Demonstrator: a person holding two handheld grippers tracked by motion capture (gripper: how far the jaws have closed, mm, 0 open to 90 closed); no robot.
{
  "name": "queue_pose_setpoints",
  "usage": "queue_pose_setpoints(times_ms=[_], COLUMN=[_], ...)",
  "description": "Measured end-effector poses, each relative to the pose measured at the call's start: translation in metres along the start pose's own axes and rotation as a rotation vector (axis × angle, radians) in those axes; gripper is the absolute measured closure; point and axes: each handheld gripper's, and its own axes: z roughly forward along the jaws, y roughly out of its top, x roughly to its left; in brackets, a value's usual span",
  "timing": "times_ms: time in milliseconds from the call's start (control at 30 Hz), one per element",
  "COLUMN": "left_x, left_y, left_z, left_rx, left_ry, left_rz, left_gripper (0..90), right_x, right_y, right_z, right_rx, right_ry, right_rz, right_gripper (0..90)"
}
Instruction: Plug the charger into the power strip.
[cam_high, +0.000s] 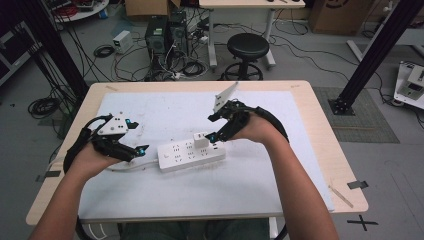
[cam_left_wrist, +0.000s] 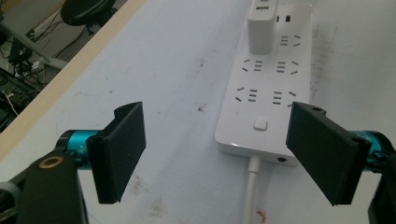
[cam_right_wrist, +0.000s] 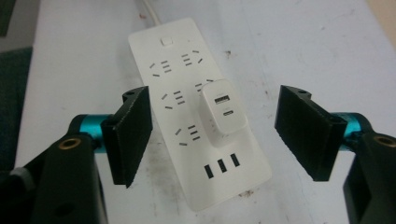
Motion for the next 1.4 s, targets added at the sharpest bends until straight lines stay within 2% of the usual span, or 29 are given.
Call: queue_pose_setpoints(times_ms=[67, 200, 233, 267, 367, 400, 433, 600, 833, 1133, 1233, 1400], left_x=[0.0, 0.001, 0.0, 0.0, 0.0, 0.0, 0.001, 0.003, 0.005, 0.005, 0.005, 0.005], left_y=[0.0, 0.001, 0.002, 0.002, 0.002, 0.002, 0.001, -0.003, -0.005, -0.004, -0.003, -0.004], left_z=[-0.001, -0.001, -0.002, -0.002, -0.002, -0.002, -0.001, 0.004, 0.008, 0.014, 0.014, 0.013], left_rx=[-0.013, -0.031, -0.063, -0.076, -0.084, -0.084, -0.112, -0.118, -0.122, -0.114, -0.11, -0.107], left_ry=[-0.01, -0.015, -0.03, -0.029, -0.034, -0.034, -0.053, -0.065, -0.063, -0.07, -0.072, -0.077], left_rz=[0.007, 0.015, 0.015, 0.018, 0.02, 0.02, 0.017, 0.009, -0.005, 0.002, 0.005, 0.0], left_gripper=[20.0, 20.0, 20.0, 20.0, 19.9, 19.9, 19.9, 19.8, 19.7, 19.7, 19.7, 19.7], right_x=[0.005, 0.01, 0.016, 0.019, 0.02, 0.022, 0.027, 0.034, 0.037, 0.035, 0.035, 0.034], right_y=[-0.009, -0.02, -0.034, -0.039, -0.044, -0.049, -0.062, -0.077, -0.088, -0.084, -0.082, -0.084], right_z=[-0.01, -0.018, -0.027, -0.029, -0.031, -0.032, -0.035, -0.041, -0.05, -0.052, -0.052, -0.053], right_rx=[-0.041, -0.08, -0.132, -0.147, -0.163, -0.168, -0.203, -0.254, -0.283, -0.299, -0.299, -0.297], right_ry=[-0.014, -0.037, -0.059, -0.064, -0.07, -0.075, -0.095, -0.134, -0.17, -0.187, -0.195, -0.197], right_rz=[0.023, 0.055, 0.093, 0.114, 0.124, 0.144, 0.171, 0.212, 0.236, 0.247, 0.236, 0.253], right_gripper=[25.3, 21.7, 21.2, 20.9, 20.2, 20.2, 19.0, 17.7, 17.8, 17.8, 17.8, 17.8])
